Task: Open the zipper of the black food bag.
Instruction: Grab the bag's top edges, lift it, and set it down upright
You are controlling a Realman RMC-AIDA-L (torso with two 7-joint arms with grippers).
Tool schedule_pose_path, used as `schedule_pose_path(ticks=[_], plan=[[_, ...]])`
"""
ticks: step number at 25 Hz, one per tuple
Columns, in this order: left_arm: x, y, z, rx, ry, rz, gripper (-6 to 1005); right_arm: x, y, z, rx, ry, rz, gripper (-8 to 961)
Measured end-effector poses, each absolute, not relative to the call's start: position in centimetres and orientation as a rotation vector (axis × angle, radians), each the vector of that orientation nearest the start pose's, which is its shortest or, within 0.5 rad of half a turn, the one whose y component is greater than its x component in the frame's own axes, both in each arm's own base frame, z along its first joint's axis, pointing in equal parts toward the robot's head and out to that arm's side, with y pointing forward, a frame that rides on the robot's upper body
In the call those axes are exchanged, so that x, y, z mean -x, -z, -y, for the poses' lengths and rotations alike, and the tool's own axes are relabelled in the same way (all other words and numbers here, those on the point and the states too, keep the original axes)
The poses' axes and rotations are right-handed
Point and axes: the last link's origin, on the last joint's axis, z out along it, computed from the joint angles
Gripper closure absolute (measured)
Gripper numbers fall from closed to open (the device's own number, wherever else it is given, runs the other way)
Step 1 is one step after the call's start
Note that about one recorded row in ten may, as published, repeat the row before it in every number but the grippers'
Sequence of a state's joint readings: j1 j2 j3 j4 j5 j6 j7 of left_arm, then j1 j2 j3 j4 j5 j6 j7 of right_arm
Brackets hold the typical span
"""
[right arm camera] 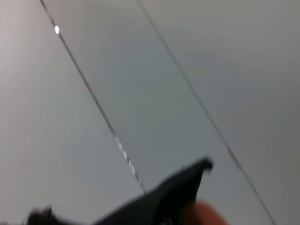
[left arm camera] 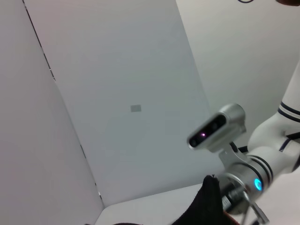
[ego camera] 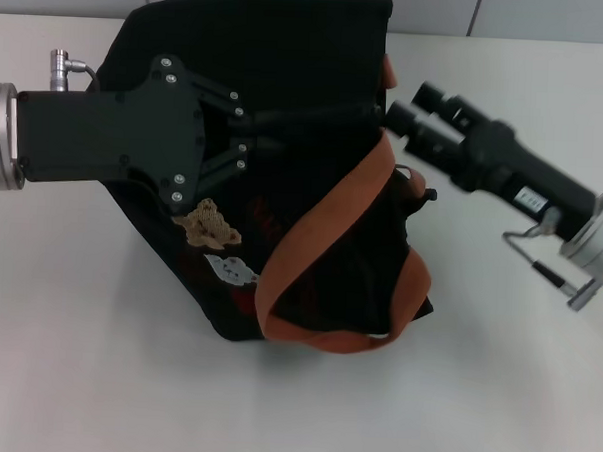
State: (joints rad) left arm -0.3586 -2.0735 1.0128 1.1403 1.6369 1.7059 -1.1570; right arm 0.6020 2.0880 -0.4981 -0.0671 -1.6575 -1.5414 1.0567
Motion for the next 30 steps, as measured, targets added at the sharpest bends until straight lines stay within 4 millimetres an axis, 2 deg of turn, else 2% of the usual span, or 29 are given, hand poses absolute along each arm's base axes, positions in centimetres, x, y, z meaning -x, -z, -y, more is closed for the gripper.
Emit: schedule_pose_path(ticks=[2, 7, 11, 17, 21, 26, 30], plan=[[19.2, -4.6, -30.6, 2.716, 0.794, -0.306, 898, -24.0, 6.5, -31.5, 2.351, -1.262, -0.83, 123], [19.3, -4.5, -30.6, 2.717, 0.799, -0.302, 901, -24.4, 7.8, -31.4, 2.36, -1.17, -0.826, 123], [19.3, -4.3, -30.6, 2.721, 0.804, -0.294, 901, -24.7, 7.6, -30.9, 2.338, -1.187, -0.828, 123], [19.5, -4.2, -30.6, 2.72, 0.807, -0.29, 901, -25.9, 5.0, -30.1, 2.237, -1.308, -0.833, 123], [19.6, -4.1, -30.6, 2.72, 0.809, -0.293, 901, -25.5, 5.3, -30.6, 2.242, -1.304, -0.828, 124], [19.4, -3.8, -30.9, 2.726, 0.82, -0.287, 900, -23.3, 7.3, -30.5, 2.351, -1.289, -0.734, 123], [19.5, -3.7, -31.0, 2.727, 0.819, -0.279, 900, -23.8, 7.1, -30.0, 2.348, -1.281, -0.714, 123]])
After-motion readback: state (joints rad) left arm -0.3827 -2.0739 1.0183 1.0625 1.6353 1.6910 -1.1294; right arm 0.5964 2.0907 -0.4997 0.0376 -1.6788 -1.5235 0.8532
